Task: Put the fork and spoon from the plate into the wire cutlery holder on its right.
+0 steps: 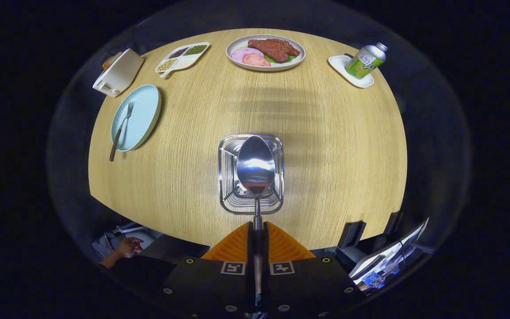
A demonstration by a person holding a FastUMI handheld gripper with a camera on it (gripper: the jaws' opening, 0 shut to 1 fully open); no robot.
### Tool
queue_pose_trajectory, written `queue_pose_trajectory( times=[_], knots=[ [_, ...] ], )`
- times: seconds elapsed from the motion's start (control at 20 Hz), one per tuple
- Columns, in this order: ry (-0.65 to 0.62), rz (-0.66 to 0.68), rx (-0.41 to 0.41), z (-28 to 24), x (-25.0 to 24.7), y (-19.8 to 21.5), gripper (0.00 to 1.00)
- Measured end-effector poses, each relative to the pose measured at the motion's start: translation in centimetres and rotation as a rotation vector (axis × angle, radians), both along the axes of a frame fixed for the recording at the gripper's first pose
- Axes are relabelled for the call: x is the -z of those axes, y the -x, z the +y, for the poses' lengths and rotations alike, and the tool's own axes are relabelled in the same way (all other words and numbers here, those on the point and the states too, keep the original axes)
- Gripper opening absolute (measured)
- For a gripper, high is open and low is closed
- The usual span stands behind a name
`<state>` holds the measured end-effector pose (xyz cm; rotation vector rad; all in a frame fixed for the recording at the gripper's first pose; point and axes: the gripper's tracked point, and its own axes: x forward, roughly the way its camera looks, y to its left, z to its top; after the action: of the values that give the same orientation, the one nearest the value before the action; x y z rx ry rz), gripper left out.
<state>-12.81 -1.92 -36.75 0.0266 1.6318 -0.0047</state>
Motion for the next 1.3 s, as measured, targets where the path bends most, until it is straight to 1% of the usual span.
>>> queue_pose_trajectory(
  times=[0.1, 0.2, 0.3, 0.4, 0.45, 0.55, 0.7, 0.8, 0.9, 0.95, 1.0, 1.05, 1.15, 1.3],
  knots=[
    [-0.014, -0.019, 0.024, 0.0, -0.2, -0.8, 0.09],
    [-0.01, -0.054, 0.039, -0.3, -0.6, -2.2, 0.16],
    [-0.006, -0.112, 0.048, -0.4, -1.6, -3.7, 0.16],
    [-0.013, -0.204, 0.053, 0.1, -2.9, -5.8, 0.16],
    [-0.015, -0.263, 0.055, 0.3, -3.7, -6.9, 0.17],
    [-0.01, -0.415, 0.09, 0.8, -5.9, -9.8, 0.2],
    [-0.016, -0.7, 0.115, 1.6, -10.9, -14.4, 0.2],
    [-0.05, -0.892, 0.116, 3.1, -14.6, -16.9, 0.27],
    [-0.046, -1.038, 0.12, 4.1, -17.2, -18.4, 0.5],
    [-0.027, -1.099, 0.107, 4.3, -18.3, -19.0, 0.58],
    [-0.003, -1.153, 0.09, 4.7, -19.5, -19.4, 0.61],
    [0.018, -1.196, 0.068, 5.6, -20.4, -19.9, 0.68],
    [0.043, -1.257, 0.024, 7.6, -21.6, -20.8, 0.76],
    [0.01, -1.286, -0.012, 12.6, -22.1, -22.0, 0.78]
  ],
)
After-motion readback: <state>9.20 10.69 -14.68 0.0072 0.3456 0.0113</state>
